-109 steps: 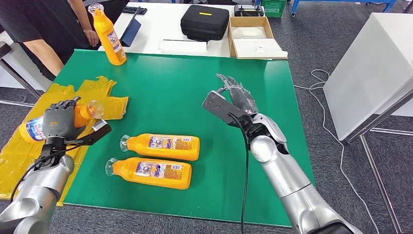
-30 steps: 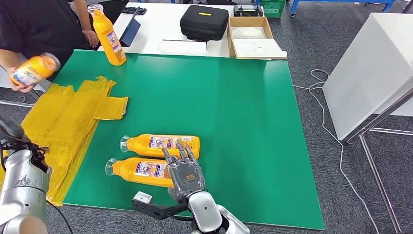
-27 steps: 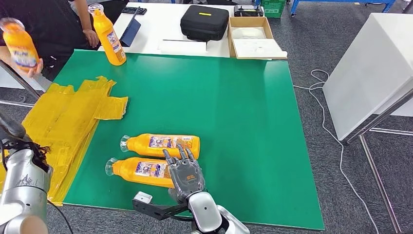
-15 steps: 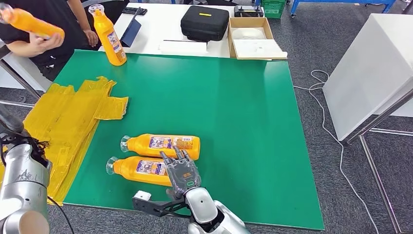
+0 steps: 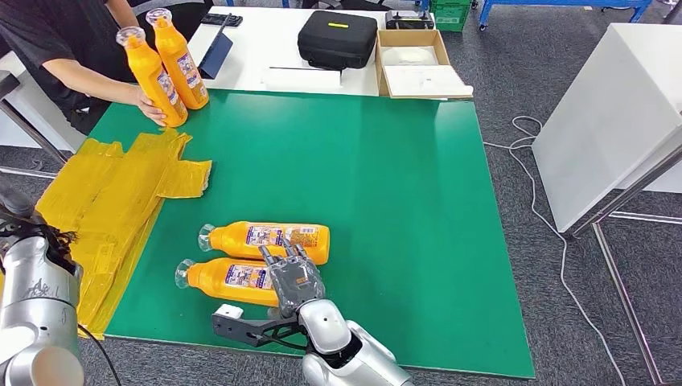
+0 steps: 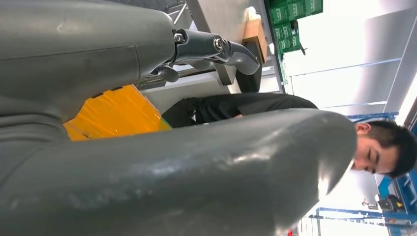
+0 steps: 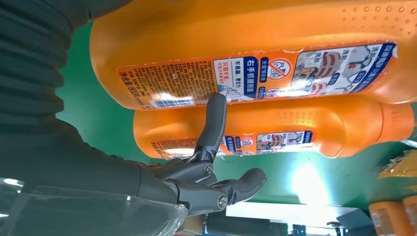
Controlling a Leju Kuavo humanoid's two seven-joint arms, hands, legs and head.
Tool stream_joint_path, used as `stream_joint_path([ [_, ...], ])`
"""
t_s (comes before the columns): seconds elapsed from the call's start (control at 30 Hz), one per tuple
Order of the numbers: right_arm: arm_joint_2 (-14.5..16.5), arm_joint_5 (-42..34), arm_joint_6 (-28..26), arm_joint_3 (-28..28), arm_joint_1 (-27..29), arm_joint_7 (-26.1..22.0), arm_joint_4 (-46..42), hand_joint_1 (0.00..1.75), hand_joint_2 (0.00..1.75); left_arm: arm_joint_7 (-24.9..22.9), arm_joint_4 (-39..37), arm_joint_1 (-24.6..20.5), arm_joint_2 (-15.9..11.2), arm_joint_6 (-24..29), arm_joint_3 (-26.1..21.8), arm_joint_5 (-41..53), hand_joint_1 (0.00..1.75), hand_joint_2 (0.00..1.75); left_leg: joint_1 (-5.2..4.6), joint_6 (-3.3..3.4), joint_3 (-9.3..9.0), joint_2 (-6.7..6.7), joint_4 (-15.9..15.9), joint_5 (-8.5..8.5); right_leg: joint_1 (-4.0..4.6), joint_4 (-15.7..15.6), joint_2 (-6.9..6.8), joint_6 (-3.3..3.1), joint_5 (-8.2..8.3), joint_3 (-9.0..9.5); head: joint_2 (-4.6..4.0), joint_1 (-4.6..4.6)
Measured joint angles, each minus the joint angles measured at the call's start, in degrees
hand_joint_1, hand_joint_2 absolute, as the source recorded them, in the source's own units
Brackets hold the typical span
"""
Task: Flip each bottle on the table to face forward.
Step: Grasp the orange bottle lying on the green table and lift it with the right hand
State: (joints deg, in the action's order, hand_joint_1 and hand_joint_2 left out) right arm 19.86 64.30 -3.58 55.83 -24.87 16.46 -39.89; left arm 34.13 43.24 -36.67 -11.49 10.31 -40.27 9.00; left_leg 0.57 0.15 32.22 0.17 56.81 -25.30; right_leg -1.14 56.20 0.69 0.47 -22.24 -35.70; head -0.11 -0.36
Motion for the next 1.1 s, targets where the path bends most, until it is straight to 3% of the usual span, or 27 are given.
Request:
stream_joint_path([
  [0.53,0.1,0.6,0.7,0.8,-0.2,0.4,0.9,0.0,1.75,-0.4,1.4,0.5,0.4,-0.5,-1.1,0.2,0.0,0.0,0.01,-0.06,-0.45,0.01,0.0,-0.06,-0.06,0.0,0.0,-0.02,-0.01,0.22,0.0,0.01],
  [0.87,-0.9,9.2,3.2,-0.6,1.6,5.0,1.4,0.0,1.75,-0.5,1.4,-0.1,1.5,-0.8,-1.2,0.5,0.0,0.0,-0.08,-0.08,-0.61,-0.06,0.0,-0.08,-0.04,-0.1,-0.02,-0.04,-0.04,0.36,0.0,-0.02],
  [1.1,-1.0,12.2,4.2,-3.4,2.0,5.3,1.7,0.0,1.75,0.0,0.2,-1.1,1.0,-1.2,-1.2,-1.7,0.0,0.0,-0.18,-0.06,-0.78,-0.1,0.0,-0.09,-0.05,-0.1,-0.05,-0.03,-0.05,0.56,0.0,-0.04],
])
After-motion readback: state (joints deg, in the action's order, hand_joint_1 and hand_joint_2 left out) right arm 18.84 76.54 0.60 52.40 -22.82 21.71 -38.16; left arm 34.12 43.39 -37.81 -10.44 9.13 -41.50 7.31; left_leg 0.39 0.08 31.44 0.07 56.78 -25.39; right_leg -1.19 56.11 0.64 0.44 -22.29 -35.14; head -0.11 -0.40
